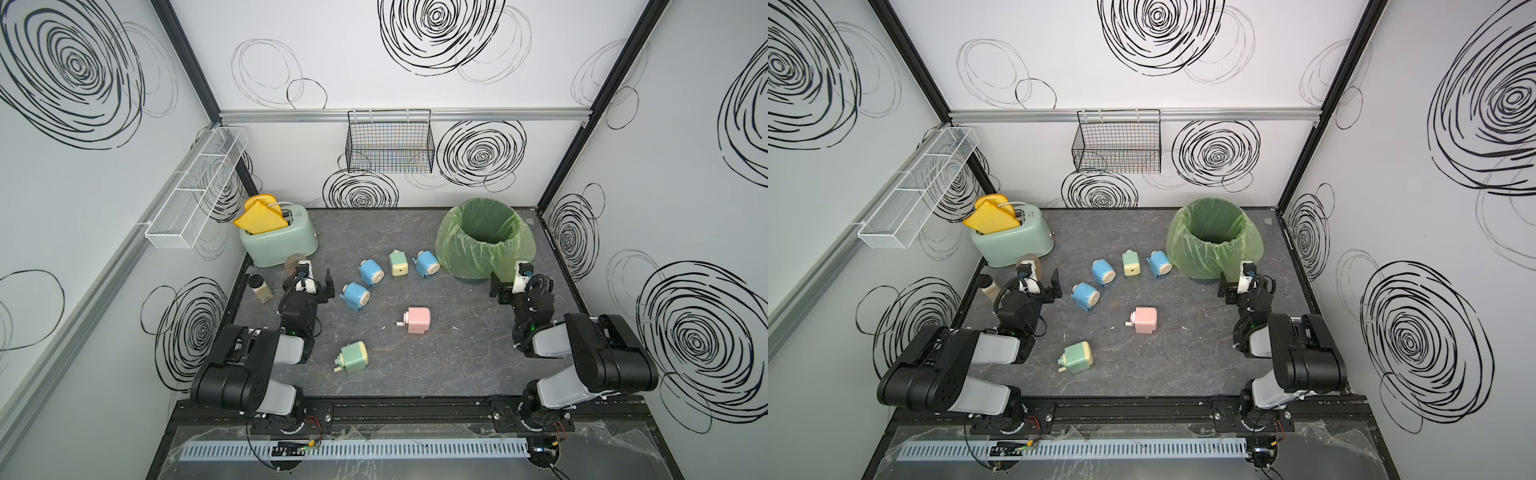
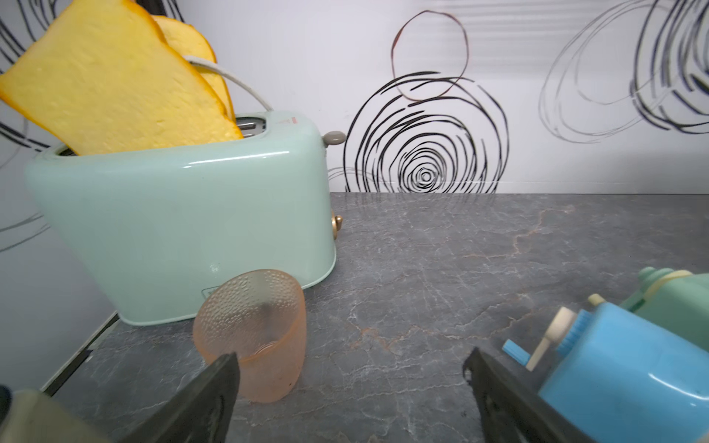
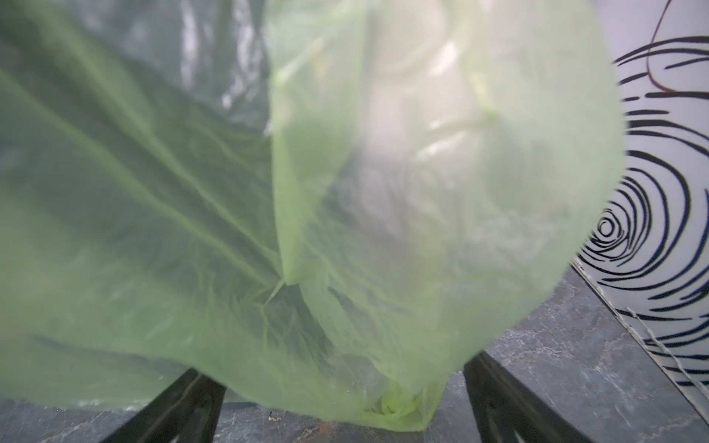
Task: Take out the pencil sharpener tray and clean the shavings
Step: Pick up the pencil sharpener from the center of the board.
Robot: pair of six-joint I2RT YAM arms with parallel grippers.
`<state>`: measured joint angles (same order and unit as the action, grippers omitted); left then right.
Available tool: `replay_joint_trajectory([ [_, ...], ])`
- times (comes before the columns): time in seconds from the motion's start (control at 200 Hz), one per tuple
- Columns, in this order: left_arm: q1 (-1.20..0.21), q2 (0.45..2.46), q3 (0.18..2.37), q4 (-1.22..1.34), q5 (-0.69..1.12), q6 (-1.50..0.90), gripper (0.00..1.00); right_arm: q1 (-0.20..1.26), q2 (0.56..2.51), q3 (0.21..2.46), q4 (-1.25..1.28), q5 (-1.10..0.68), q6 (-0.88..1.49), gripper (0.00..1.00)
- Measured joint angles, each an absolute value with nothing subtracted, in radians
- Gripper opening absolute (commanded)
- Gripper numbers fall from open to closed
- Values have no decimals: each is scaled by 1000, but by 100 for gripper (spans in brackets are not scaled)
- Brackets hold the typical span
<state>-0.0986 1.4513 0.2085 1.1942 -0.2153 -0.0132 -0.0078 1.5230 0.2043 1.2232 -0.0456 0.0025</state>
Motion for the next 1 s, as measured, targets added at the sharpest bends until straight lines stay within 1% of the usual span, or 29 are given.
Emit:
replay_joint_trajectory([
  [0.11, -151, 1405, 274, 1060, -350, -14, 97, -8, 1523, 204, 1223, -45, 2, 99],
  [0.31, -336, 1281, 415, 826, -673, -51, 97, -10, 1523, 204, 1223, -50, 2, 99],
  [0.46, -509, 1209, 585, 454, -998, -204, 97, -10, 1523, 204, 1223, -54, 3, 99],
  [0.545, -591, 1174, 678, 244, -1100, -310, 97, -14, 1523, 204, 1223, -60, 3, 99],
  [0.65, -670, 1115, 737, 28, -1115, -439, 97, -17, 1523, 204, 1223, -68, 3, 99],
  [0.785, -749, 1036, 740, -191, -1058, -589, 97, -22, 1523, 205, 1222, -76, 3, 99],
  [1.001, -912, 944, 654, -300, -966, -711, 97, -21, 1522, 207, 1219, -81, 2, 99],
])
